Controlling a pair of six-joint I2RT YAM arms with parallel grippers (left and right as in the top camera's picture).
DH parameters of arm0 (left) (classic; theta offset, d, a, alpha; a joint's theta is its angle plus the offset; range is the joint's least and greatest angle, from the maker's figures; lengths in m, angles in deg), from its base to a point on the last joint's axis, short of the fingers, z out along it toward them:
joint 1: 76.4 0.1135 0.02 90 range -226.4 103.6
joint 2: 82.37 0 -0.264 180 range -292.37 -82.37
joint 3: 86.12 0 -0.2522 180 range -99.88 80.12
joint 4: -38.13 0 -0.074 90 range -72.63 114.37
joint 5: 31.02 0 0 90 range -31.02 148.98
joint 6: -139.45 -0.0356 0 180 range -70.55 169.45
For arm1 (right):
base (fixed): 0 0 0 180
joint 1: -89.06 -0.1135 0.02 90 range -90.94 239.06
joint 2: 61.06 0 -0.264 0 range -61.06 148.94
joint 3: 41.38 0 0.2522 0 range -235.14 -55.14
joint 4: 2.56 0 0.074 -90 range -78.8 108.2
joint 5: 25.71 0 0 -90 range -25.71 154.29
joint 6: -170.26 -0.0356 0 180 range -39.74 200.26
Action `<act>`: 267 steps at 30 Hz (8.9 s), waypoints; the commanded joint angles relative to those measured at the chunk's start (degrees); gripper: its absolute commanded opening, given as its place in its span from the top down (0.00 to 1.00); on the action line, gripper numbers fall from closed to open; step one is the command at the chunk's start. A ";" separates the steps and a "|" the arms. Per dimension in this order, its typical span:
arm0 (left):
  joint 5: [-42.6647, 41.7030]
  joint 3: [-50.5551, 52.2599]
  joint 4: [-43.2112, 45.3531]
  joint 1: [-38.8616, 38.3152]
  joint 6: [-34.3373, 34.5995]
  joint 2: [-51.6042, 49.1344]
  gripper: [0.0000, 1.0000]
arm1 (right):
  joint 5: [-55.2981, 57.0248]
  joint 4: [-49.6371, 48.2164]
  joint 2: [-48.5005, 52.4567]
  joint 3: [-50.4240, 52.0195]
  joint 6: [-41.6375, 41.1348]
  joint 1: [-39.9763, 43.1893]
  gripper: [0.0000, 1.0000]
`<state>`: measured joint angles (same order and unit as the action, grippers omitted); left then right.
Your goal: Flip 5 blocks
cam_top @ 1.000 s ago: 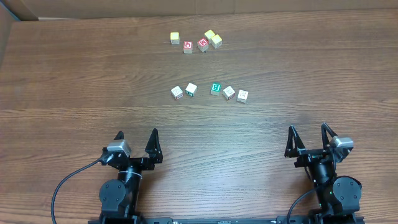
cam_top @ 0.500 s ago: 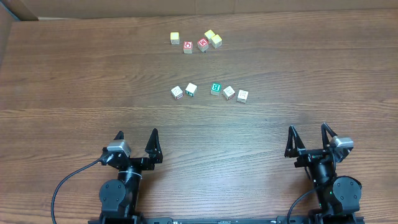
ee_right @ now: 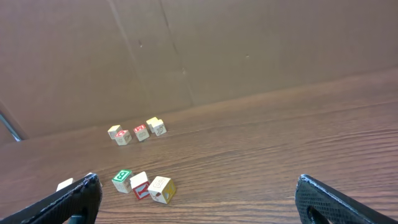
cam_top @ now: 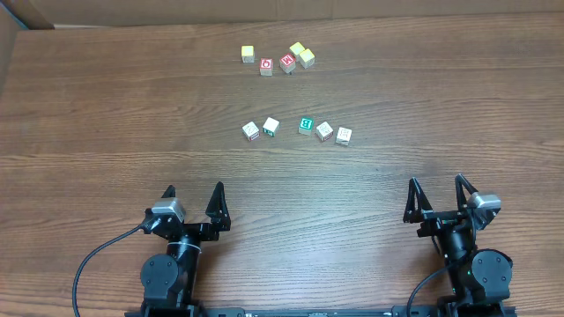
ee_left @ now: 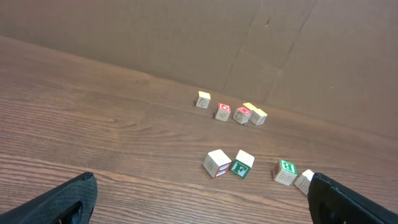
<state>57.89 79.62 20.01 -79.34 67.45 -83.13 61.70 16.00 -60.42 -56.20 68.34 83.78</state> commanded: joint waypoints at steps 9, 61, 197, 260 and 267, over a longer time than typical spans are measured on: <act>0.00 0.22 -0.09 0.39 -0.44 0.50 0.00 | 0.09 -0.15 -0.26 0.59 0.20 0.15 0.00; -15.02 -10.38 -0.70 0.31 -0.02 0.50 0.00 | -3.58 4.31 -0.26 -8.04 -2.45 0.15 0.00; -5.79 -125.98 -86.68 14.16 -0.61 -120.37 0.00 | -5.27 71.47 113.37 -97.79 -26.60 -32.87 0.81; -5.79 -125.98 -86.68 14.16 -0.61 -120.37 0.00 | 4.39 37.88 114.40 -76.04 -31.85 -39.41 0.54; -5.79 -125.98 -86.68 14.16 -0.61 -120.37 0.00 | 3.82 39.47 114.33 -76.76 -31.74 -39.36 0.68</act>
<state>51.95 -45.90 -66.72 -64.78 66.03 -205.15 65.15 54.51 53.32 -132.61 36.86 44.40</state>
